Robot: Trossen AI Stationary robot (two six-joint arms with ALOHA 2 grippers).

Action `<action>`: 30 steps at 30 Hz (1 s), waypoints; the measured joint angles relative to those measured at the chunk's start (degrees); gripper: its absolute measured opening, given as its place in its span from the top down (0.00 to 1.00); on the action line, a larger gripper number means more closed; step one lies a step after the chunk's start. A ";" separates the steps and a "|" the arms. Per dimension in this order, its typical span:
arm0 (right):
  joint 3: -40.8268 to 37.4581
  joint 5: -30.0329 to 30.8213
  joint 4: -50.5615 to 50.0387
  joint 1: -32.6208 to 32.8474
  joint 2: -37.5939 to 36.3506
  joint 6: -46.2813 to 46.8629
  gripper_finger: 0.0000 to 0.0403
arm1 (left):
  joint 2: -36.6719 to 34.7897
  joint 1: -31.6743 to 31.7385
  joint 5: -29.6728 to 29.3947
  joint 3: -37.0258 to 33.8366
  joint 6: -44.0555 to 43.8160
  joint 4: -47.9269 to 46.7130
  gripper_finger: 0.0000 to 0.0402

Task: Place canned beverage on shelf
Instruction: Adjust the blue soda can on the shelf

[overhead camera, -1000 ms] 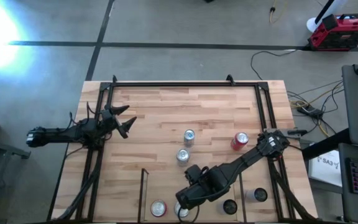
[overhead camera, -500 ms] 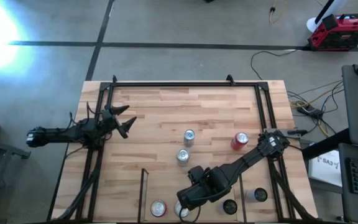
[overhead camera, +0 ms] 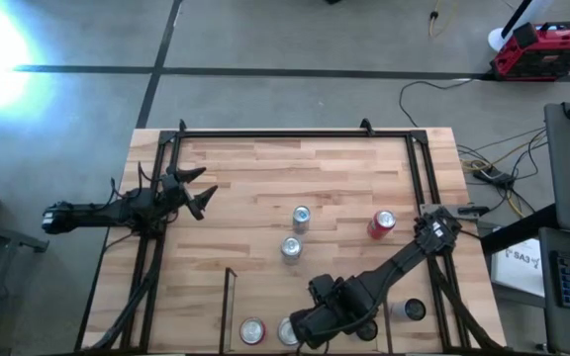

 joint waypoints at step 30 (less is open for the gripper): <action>0.35 -0.46 2.06 2.31 0.07 2.63 0.40 | 0.00 0.00 0.00 0.00 0.00 0.02 0.14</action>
